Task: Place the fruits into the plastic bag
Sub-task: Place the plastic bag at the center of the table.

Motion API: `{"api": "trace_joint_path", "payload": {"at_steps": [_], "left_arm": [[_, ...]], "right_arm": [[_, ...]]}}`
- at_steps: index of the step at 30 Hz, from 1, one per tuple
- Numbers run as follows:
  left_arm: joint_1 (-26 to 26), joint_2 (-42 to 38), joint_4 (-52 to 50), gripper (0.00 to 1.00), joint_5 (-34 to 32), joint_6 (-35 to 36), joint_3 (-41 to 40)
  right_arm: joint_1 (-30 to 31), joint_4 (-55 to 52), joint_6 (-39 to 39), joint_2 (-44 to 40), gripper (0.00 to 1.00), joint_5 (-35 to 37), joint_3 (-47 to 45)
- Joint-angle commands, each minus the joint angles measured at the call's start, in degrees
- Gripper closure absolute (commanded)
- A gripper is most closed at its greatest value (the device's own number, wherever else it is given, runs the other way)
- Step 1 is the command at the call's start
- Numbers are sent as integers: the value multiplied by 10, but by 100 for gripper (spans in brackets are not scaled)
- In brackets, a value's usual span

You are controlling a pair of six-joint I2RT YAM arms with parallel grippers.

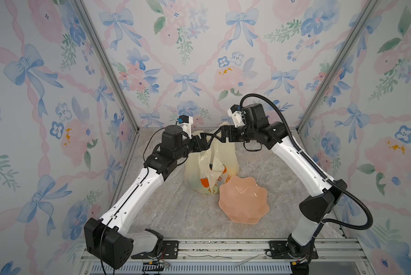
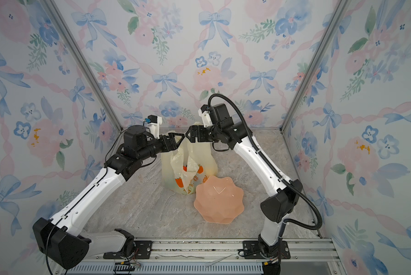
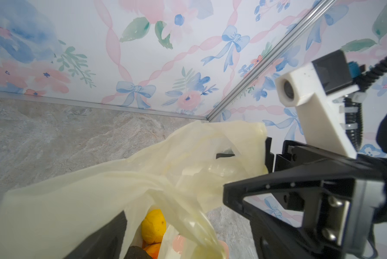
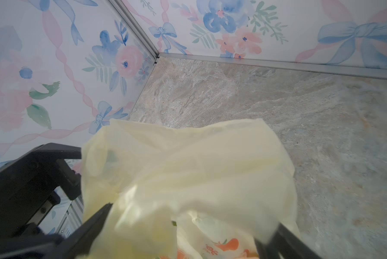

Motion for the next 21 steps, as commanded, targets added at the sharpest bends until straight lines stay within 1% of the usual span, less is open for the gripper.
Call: {"api": "trace_joint_path", "payload": {"at_steps": [1,2,8,15,18,21], "left_arm": [[1,-30,-28,10,9,24,4],[2,-37,-37,9,10,25,5],[16,-94,-78,9,25,31,-5],[68,-161,-136,10,77,39,-23],[88,-186,-172,10,79,54,-20],[103,-210,-202,10,67,67,-18]], "right_arm": [[-3,5,0,-50,3,19,-38],[-3,6,0,-74,4,22,-50],[-3,-8,-2,-150,4,36,-102],[-5,-46,-13,-224,4,52,-128],[-7,-64,-18,-251,4,59,-131],[-10,-79,-26,-278,4,72,-137]]}}
